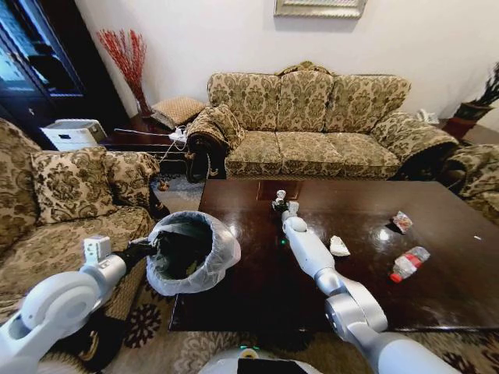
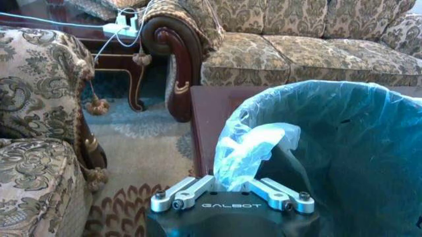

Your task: Move to the front of the table and place the trash on the table into the trash bin.

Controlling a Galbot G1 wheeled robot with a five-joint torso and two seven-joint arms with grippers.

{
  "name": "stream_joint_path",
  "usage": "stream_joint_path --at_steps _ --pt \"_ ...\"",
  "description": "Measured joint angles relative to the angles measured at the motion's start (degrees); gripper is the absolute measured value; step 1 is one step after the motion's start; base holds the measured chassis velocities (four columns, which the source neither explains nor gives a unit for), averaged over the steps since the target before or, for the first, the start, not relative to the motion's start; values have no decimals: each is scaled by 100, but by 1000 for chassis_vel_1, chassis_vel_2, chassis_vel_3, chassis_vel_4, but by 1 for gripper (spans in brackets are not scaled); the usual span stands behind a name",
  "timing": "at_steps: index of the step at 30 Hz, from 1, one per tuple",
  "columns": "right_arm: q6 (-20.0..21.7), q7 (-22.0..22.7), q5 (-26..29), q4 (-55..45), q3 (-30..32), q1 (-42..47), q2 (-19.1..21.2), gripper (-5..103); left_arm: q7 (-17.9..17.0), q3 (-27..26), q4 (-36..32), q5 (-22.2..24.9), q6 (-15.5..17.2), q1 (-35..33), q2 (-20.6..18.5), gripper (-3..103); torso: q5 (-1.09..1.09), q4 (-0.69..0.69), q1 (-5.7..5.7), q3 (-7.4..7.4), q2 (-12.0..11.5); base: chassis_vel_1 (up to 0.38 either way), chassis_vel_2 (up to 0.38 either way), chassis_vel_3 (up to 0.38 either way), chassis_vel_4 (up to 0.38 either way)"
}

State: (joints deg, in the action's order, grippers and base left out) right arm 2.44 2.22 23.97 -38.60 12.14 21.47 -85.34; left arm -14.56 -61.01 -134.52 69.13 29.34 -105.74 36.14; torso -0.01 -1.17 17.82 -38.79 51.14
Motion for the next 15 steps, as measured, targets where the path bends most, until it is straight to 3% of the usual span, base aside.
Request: stream_joint_path --at_steps 6,10,11,14,15 --pt "-6 -2 3 -513 1 327 119 46 3 -53 -18 -1 0 -35 -11 2 1 -1 1 -1 0 0 0 0 0" --pt "-425 -614 -57 -2072 12 1078 530 46 -25 -233 -17 58 0 -126 -86 2 3 0 1 -1 0 0 0 0 0" --pt "-425 -614 -57 -2072 12 1078 530 46 -25 -233 -17 58 0 -126 -86 2 3 0 1 -1 0 0 0 0 0" --pt "-212 -1177 414 -4445 -69 1872 1028 46 -129 -328 65 195 29 -150 -194 2 0 2 0 0 0 0 0 0 0" --pt "-212 -1177 414 -4445 -69 1872 1028 46 -129 -328 65 195 29 -150 -194 2 0 2 0 0 0 0 0 0 0"
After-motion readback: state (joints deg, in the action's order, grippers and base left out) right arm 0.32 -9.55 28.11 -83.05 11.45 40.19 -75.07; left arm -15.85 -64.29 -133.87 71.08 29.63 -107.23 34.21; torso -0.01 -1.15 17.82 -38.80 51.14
